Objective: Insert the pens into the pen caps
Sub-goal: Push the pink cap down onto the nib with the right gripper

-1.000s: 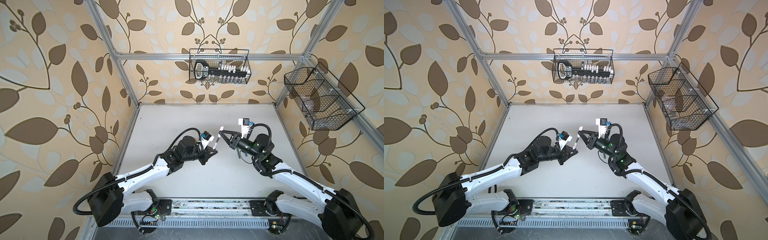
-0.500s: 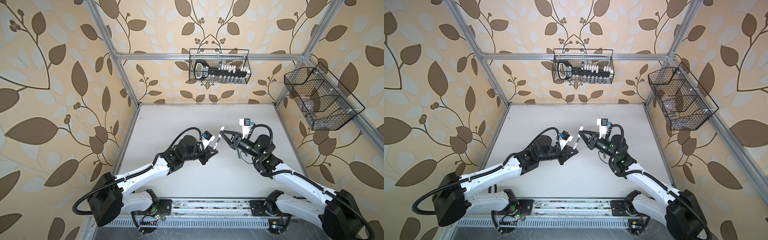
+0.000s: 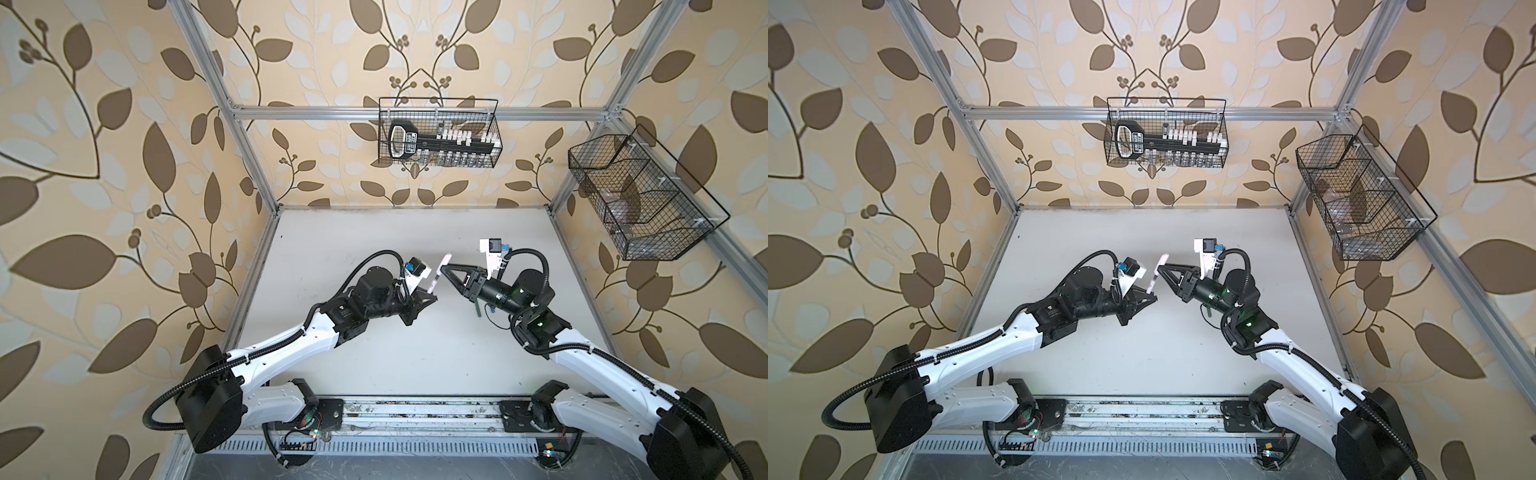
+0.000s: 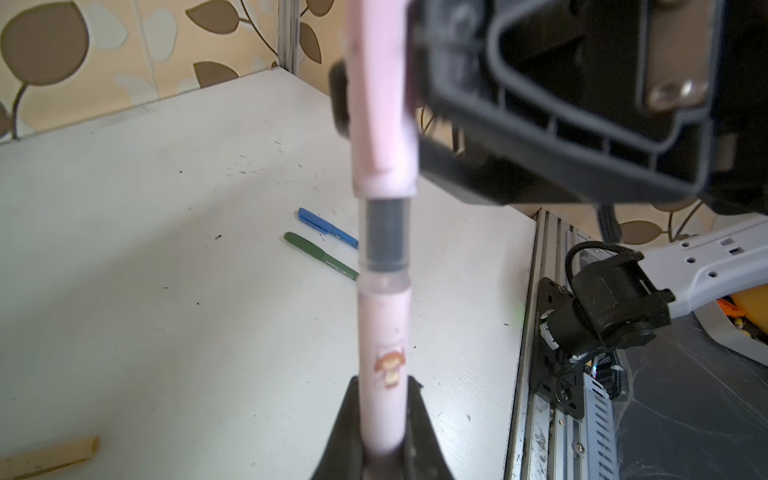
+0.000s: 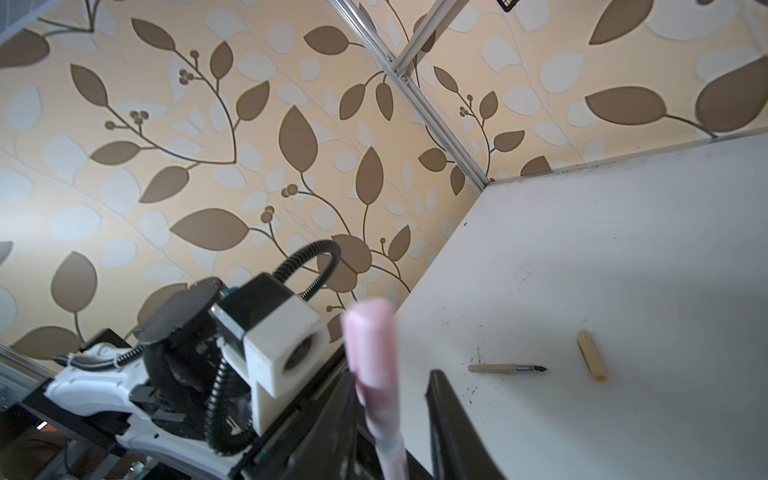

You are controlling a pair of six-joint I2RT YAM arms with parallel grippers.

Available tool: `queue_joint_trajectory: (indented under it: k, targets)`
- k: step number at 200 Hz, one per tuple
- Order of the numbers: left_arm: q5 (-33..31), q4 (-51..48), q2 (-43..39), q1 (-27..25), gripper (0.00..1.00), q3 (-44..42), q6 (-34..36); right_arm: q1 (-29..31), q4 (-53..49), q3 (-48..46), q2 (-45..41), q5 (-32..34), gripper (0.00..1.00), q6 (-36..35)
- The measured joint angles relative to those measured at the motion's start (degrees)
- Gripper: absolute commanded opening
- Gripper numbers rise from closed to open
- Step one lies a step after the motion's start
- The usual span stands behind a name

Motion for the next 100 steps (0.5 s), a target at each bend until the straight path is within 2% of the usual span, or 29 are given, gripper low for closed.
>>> queue_joint_trajectory:
  k: [23, 61, 100]
  targets:
    - [-0.04, 1.36, 0.00, 0.00, 0.00, 1.16, 0.17, -0.07, -5.29, 0.81, -2.10, -0.07, 0.55, -2.58]
    - [0.11, 1.53, 0.11, 0.00, 0.00, 1.86, 0.31, -2.23, -12.83, 3.56, -6.08, -0.61, 0.56, -6.12]
    - [1.49, 1.49, 1.44, 0.00, 0.00, 2.78, 0.35, -5.31, -18.01, 7.93, -6.08, -5.11, 0.59, -8.39]
